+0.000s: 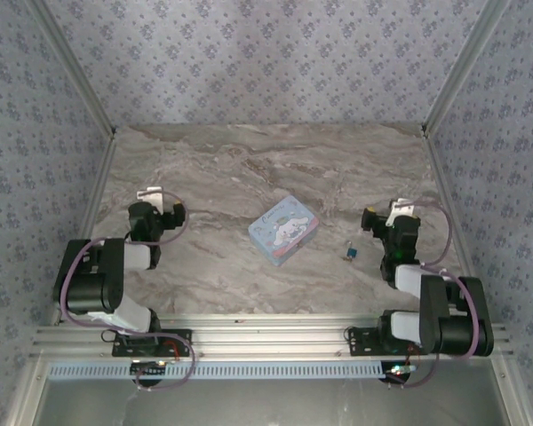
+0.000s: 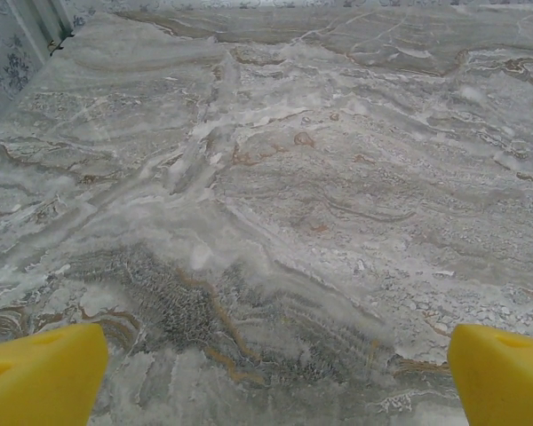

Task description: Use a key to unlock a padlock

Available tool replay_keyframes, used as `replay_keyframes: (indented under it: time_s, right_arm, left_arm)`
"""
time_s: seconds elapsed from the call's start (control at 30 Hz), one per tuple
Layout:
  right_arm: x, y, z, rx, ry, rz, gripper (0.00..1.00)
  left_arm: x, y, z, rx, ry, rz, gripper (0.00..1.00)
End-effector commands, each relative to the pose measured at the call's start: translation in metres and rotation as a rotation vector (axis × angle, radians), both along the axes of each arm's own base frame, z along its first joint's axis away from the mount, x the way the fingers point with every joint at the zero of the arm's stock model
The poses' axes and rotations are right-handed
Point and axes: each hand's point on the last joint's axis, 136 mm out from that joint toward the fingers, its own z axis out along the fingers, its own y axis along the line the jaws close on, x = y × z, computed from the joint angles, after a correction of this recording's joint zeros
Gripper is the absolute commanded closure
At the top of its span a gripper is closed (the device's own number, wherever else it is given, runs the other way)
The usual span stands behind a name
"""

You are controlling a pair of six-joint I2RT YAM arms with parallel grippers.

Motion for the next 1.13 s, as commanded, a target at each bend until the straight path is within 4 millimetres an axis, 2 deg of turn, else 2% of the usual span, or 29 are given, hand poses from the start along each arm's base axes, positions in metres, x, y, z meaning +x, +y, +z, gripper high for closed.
replay_keyframes:
  time_s: [0.0,0.1,0.23,1.1]
  right_arm:
    - [0.019,0.001,0.011,-0.013,-0.059,0.032,0.0]
    - [0.029,0.004,-0.006,-0.005,-0.027,0.056,0.0]
    - [0.042,0.01,-0.013,-0.052,0.038,0.054,0.0]
    - [0.043,0.015,-0.013,-0.069,0.047,0.073,0.0]
  left_arm:
    - [0.006,-0.001,0.008,-0.003,-0.019,-0.011,0.02]
    - [0.006,0.0,0.008,-0.003,-0.018,-0.011,0.02]
    - [0.006,0.0,0.008,-0.004,-0.018,-0.009,0.02]
    - [0.006,0.0,0.007,-0.004,-0.015,-0.007,0.02]
